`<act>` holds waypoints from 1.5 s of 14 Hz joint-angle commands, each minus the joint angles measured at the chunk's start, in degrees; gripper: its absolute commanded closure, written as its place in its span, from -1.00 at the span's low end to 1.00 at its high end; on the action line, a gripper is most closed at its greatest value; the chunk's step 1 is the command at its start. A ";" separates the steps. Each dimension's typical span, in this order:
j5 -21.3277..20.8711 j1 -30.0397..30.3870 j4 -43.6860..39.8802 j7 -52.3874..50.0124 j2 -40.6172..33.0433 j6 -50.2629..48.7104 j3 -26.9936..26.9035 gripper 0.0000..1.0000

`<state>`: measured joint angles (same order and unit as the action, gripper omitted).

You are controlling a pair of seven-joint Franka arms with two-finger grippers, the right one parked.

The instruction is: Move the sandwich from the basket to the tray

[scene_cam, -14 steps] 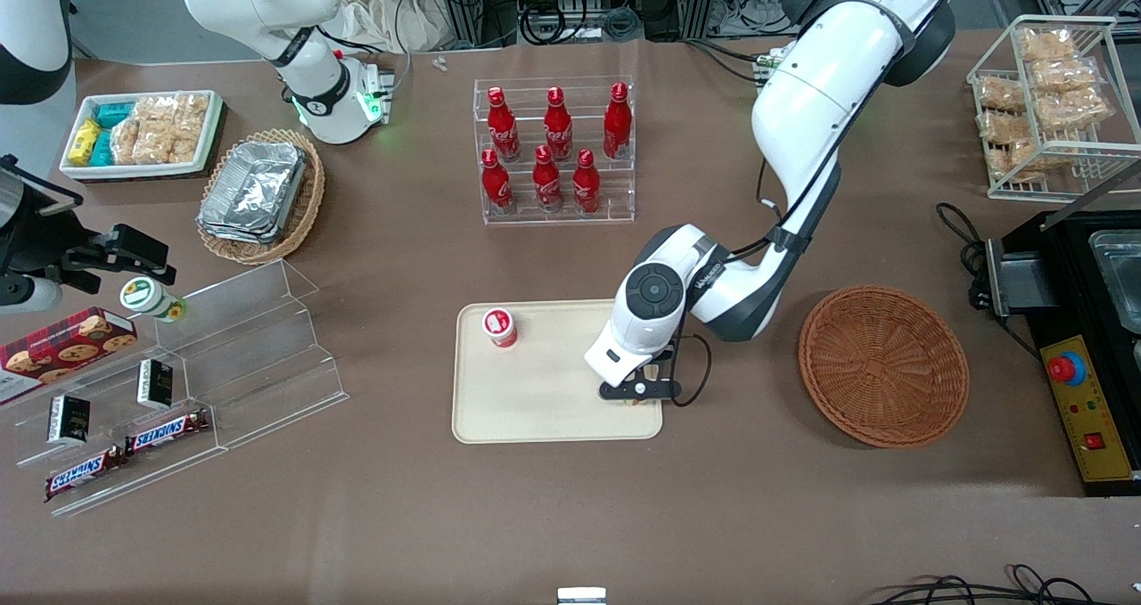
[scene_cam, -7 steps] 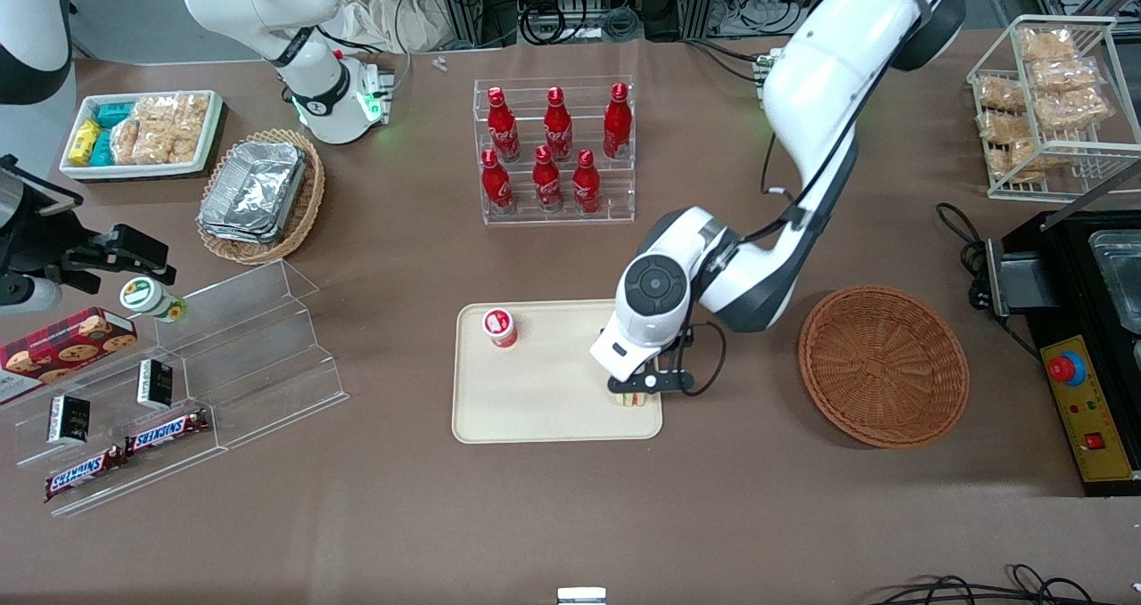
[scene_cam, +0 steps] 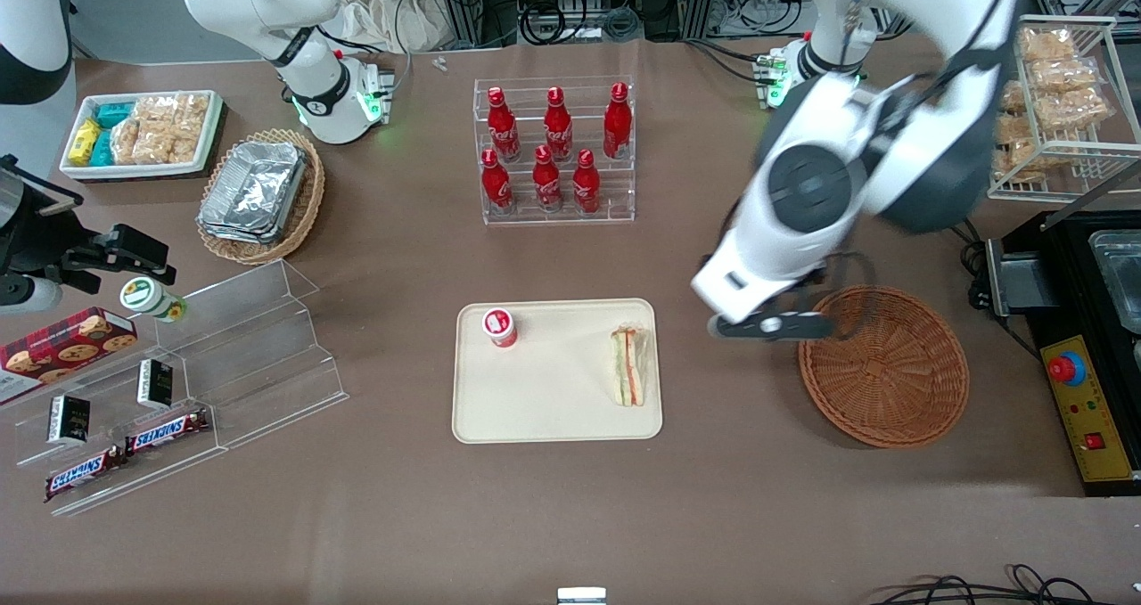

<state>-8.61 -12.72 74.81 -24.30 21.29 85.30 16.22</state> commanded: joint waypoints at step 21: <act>5.53 14.12 3.77 17.89 -16.64 -6.72 -11.74 -1.00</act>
<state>-3.73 2.38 76.68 -6.53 5.61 78.57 5.01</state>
